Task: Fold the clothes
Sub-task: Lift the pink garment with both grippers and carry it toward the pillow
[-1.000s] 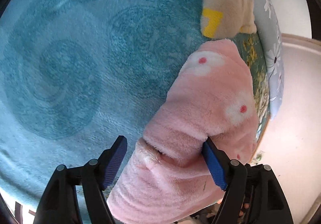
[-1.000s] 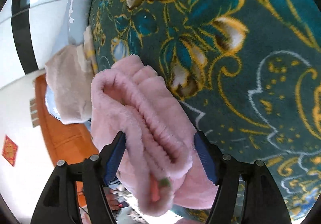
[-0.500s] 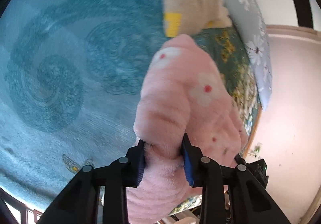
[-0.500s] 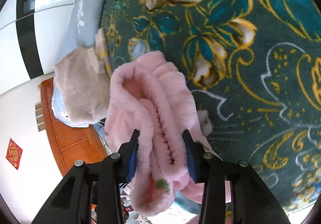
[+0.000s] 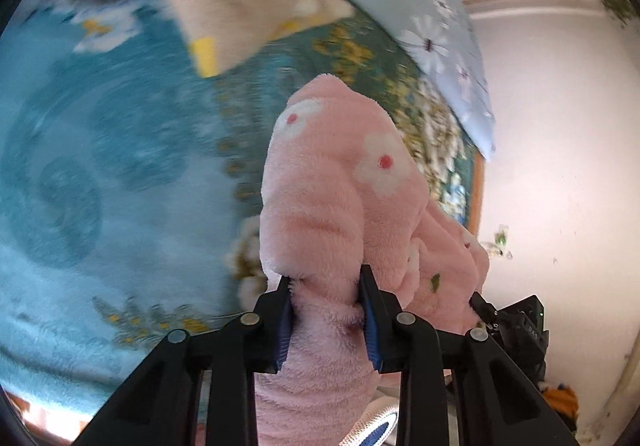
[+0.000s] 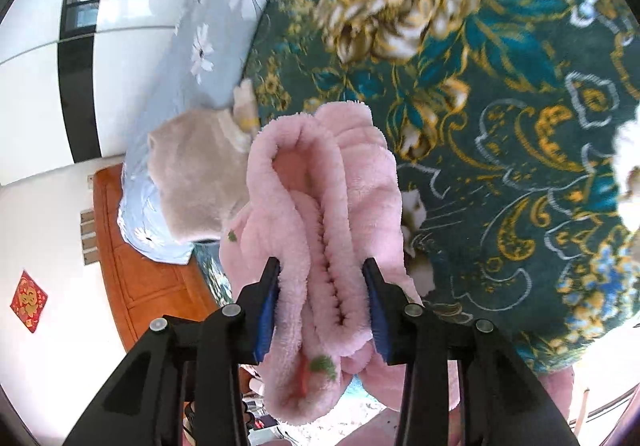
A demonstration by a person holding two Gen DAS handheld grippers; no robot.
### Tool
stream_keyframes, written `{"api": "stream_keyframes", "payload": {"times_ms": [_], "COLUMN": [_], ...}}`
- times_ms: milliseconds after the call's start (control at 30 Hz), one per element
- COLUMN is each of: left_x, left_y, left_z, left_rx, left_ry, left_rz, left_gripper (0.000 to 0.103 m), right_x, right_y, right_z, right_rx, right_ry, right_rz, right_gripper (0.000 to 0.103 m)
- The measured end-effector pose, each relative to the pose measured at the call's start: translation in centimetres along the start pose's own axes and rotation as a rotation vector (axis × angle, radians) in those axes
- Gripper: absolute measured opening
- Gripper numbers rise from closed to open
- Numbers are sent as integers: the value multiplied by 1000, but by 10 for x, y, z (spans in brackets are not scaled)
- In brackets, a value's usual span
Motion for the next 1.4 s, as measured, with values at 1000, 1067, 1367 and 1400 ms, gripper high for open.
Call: {"api": "stream_keyframes", "payload": {"times_ms": [1000,1067,1367,1400], "left_x": [333,343,349,347], "left_y": [-262,-275,-314,-317], "left_z": [-109,-121,-164,-163], "left_rx": [-2,-4,10,4], "left_ry": [-117,-119,-45,-41], "left_rz": [-86,-97,-111,-117], "left_gripper": [30,30,25,25], "right_x": [100,107,148,154], "right_y": [157,155,142,139], "right_z": [-365,-384,-440,-441], "right_rx": [96,98,113,106], "right_ry": [88,76,3,-1], "right_rz": [-65,-59,-43,-29], "right_gripper": [41,41,40,40]}}
Point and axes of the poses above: each gripper's, at about its wrist camera, not at the fingertips, and y roughly against the way its jaws point, x to its right, z to its underside, the point moved 1 cm from there along -y, roughly the way its jaws point, and after that the axes turned 9 degrees about y, right-handed, at the moved point
